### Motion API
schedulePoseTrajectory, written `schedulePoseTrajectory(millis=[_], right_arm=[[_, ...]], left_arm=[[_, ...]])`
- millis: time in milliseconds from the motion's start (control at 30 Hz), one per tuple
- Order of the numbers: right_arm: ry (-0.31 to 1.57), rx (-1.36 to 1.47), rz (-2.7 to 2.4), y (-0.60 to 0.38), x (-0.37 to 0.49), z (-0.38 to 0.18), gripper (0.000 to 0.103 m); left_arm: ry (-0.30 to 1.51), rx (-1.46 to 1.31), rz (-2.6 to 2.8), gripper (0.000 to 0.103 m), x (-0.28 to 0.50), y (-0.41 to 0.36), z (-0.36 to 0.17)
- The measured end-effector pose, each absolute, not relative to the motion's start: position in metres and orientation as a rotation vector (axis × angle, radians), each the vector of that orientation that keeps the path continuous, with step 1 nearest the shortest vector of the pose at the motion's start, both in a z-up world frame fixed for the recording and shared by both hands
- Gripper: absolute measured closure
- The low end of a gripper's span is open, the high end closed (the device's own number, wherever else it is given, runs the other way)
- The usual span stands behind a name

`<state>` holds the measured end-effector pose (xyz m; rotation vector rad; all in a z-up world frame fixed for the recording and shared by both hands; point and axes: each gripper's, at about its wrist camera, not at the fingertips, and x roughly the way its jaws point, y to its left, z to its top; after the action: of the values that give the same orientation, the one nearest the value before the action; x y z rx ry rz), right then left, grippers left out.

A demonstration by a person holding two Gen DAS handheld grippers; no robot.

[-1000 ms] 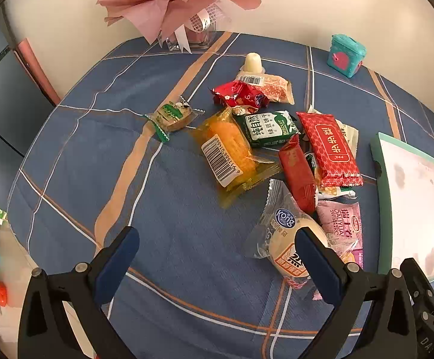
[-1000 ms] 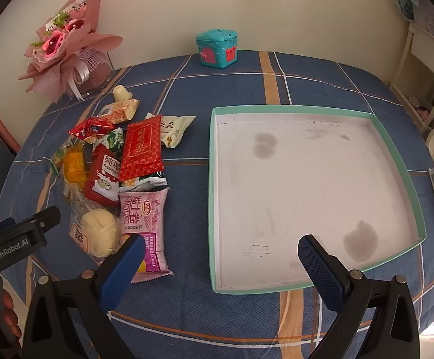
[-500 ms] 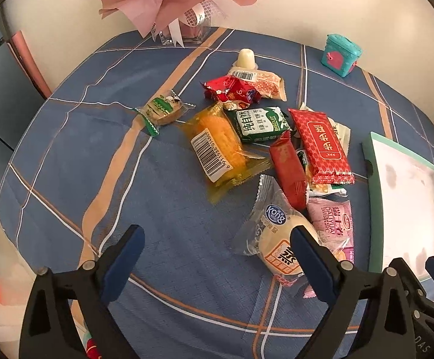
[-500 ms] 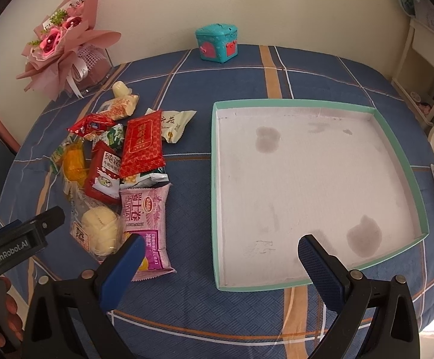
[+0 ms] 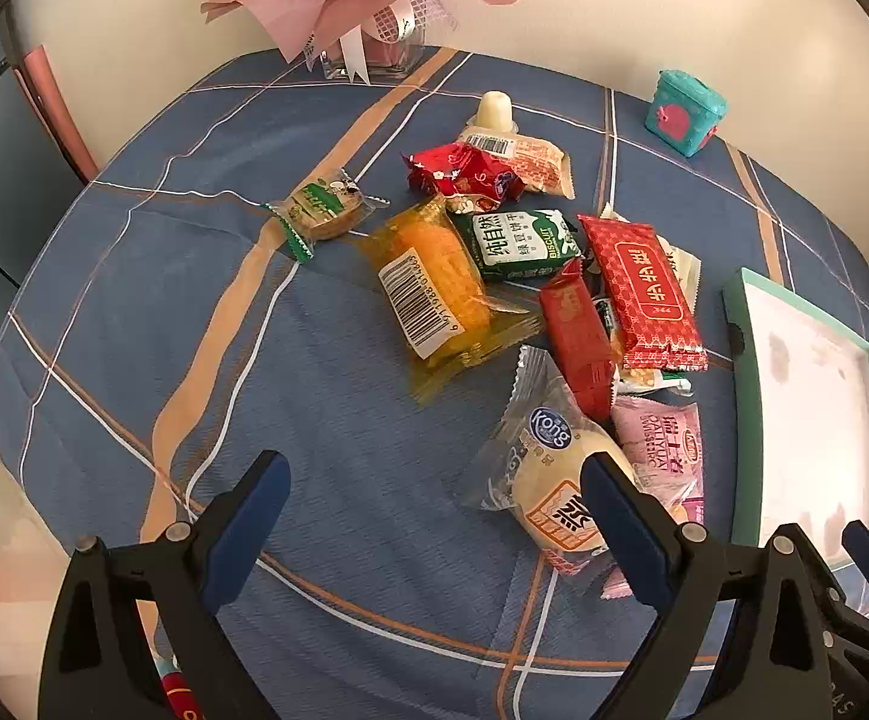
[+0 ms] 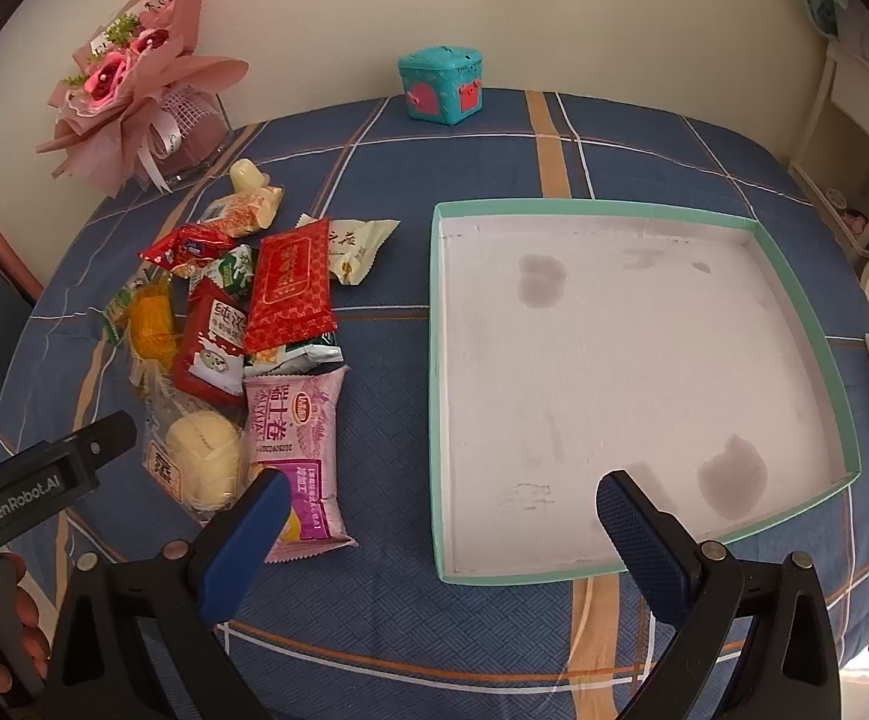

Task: Organize snacks
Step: 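Move both grippers toward the snack pile, then grasp the Kong bun bag with left gripper while right grasps pink Swiss roll pack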

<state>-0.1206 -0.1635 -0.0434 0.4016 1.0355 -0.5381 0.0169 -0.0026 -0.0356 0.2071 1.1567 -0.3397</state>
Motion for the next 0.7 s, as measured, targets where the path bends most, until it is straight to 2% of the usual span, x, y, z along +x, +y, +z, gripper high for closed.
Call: schedulePoseTrajectory(millis=[533, 633, 700], right_arm=[[1.052, 0.374, -0.476, -0.151, -0.107, -0.048, 0.001], [1.061, 0.355, -0.441, -0.143, -0.098, -0.051, 0.008], [1.079, 0.354, -0.42, -0.139, -0.092, -0.056, 0.013]], left_arm=[[1.22, 0.085, -0.405, 0.005, 0.019, -0.005, -0.039], [1.25, 0.058, -0.429, 0.006, 0.019, -0.008, -0.044], [1.278, 0.032, -0.45, 0.011, 0.02, -0.012, -0.048]])
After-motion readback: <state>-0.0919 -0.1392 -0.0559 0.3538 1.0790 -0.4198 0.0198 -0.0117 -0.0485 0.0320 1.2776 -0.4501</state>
